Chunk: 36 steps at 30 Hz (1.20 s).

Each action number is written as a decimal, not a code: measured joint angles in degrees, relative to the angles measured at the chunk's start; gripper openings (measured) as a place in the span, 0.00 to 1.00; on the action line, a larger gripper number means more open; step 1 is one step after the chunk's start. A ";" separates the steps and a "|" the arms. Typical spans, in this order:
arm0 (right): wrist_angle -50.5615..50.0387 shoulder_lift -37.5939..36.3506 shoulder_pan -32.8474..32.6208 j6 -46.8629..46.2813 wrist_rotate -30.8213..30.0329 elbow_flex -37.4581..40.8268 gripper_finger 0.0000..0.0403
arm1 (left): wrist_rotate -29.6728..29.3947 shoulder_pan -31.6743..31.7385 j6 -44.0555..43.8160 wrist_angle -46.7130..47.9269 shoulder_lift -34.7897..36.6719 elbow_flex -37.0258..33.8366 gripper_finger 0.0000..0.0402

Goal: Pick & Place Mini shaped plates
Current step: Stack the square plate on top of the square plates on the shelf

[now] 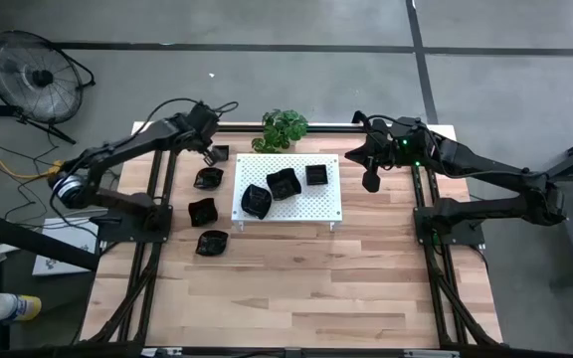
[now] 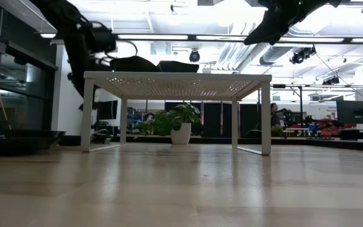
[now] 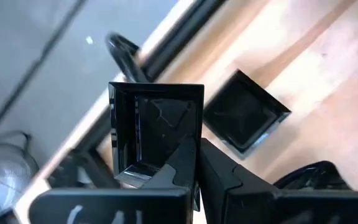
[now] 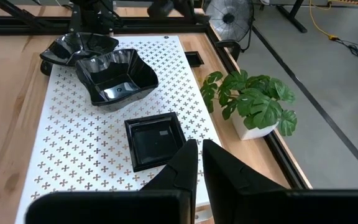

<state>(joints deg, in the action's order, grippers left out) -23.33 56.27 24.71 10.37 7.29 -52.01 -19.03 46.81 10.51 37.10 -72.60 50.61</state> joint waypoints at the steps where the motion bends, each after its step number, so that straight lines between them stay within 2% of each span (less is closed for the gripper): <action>1: 0.00 0.00 -0.02 -0.02 -0.02 0.02 0.05 | -0.02 0.02 1.51 -0.02 1.26 0.00 0.01; 4: 0.00 0.00 -0.02 0.00 -0.01 0.02 0.04 | 0.67 0.02 6.77 -0.42 5.21 0.00 0.01; 9: 0.02 0.00 -0.02 0.05 0.00 0.02 0.05 | 5.13 -0.04 13.61 -1.99 10.65 0.02 0.01; 16: 0.07 0.00 0.00 0.13 -0.01 0.00 0.05 | 19.21 -0.45 26.56 -6.59 15.06 0.04 0.01; 21: 0.25 0.00 0.00 1.95 0.09 0.02 0.05 | 28.60 -4.31 36.48 -9.64 15.17 0.04 0.01; 23: 0.66 0.00 0.00 2.07 0.16 0.00 0.06 | 30.45 -6.17 39.88 -10.82 15.17 0.07 0.01; 26: 0.61 0.00 -0.01 1.90 0.14 0.02 0.06 | 30.13 -9.49 45.05 -11.98 15.17 0.07 0.01; 29: 0.55 0.00 0.00 2.01 -0.37 0.02 0.07 | 26.44 -13.12 48.86 -14.98 15.17 0.07 0.01; 33: 3.24 0.00 0.00 0.50 -0.43 0.02 0.08 | 17.28 -18.61 55.05 -19.10 15.17 0.07 0.01; 36: 5.30 0.00 0.00 -1.75 -0.44 0.02 0.08 | 8.29 -23.39 59.76 -21.84 15.15 0.07 0.01</action>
<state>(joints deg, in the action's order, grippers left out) -18.04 56.27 24.71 8.62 6.85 -51.99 -10.74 23.42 70.27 15.27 -57.45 50.68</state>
